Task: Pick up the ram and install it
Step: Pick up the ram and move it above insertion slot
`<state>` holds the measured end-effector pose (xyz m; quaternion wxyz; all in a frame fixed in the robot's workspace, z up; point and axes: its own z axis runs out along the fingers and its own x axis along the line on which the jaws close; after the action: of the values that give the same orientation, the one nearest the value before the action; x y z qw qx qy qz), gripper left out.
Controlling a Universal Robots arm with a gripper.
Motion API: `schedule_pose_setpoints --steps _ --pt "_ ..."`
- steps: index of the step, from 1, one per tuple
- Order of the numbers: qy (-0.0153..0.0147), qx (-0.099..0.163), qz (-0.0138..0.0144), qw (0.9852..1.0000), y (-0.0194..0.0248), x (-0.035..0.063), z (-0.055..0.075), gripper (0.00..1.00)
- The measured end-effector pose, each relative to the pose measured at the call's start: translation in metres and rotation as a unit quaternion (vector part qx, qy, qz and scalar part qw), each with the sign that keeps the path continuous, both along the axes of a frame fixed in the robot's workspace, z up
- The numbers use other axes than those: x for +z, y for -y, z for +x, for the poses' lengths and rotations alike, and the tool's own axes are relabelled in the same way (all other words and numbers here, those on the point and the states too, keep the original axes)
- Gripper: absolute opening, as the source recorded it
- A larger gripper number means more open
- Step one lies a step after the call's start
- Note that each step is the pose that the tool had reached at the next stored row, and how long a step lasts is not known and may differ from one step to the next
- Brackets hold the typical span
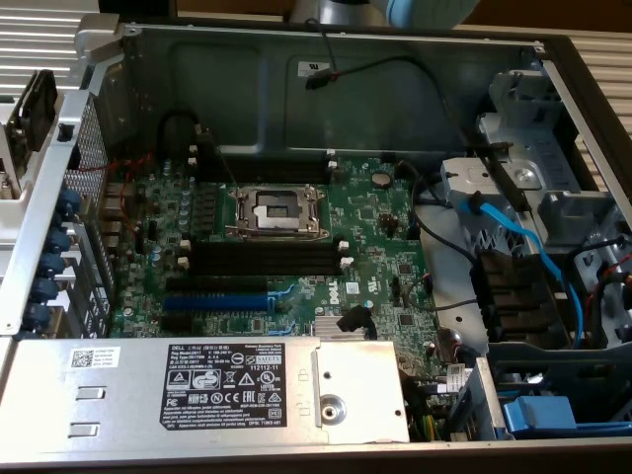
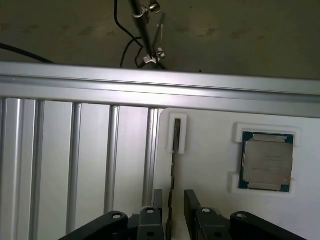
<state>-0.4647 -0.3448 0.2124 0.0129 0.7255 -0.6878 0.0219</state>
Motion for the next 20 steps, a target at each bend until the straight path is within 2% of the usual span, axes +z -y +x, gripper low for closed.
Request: schedule_pose_setpoints --steps 4,11,20 --pt "-0.0005 0.0 -0.0001 1.0 -0.0007 -0.0032 0.0001 0.31" --pt "-0.0064 0.0 -0.0001 1.0 -0.0008 -0.0069 0.0001 0.31" --pt "-0.0067 0.0 0.0 1.0 -0.0009 -0.009 0.001 0.31"
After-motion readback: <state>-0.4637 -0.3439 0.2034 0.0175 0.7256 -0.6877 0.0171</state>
